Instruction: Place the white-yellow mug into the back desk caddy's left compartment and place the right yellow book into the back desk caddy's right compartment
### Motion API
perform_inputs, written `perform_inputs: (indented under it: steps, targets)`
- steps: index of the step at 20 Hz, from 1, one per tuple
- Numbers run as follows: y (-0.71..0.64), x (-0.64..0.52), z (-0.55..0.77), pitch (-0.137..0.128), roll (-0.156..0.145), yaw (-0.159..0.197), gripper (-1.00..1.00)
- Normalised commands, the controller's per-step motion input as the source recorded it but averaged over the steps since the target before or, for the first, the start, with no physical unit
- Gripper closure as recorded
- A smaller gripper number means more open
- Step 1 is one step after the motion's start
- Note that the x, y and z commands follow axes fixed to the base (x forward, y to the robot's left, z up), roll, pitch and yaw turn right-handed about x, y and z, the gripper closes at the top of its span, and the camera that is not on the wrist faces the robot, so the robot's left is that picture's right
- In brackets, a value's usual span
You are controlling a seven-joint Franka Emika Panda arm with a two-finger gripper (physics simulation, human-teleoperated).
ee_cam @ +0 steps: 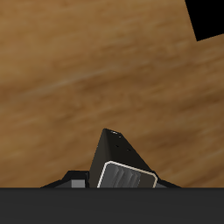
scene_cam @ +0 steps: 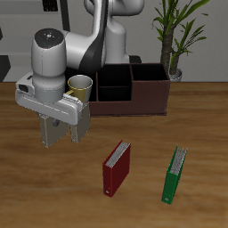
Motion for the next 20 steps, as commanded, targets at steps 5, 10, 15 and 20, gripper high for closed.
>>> perform_inputs:
  steps: [5, 10, 15, 20]
  targets:
    - [0.54, -0.53, 0.78, -0.053, 0.038, 0.103, 1.00]
    - [0.63, -0.66, 0.71, -0.040, 0.038, 0.107, 1.00]
    - [0.36, -0.44, 0.33, -0.029, 0.027, 0.086, 1.00]
    - [0.61, -0.69, 0.27, -0.017, 0.050, 0.130, 1.00]
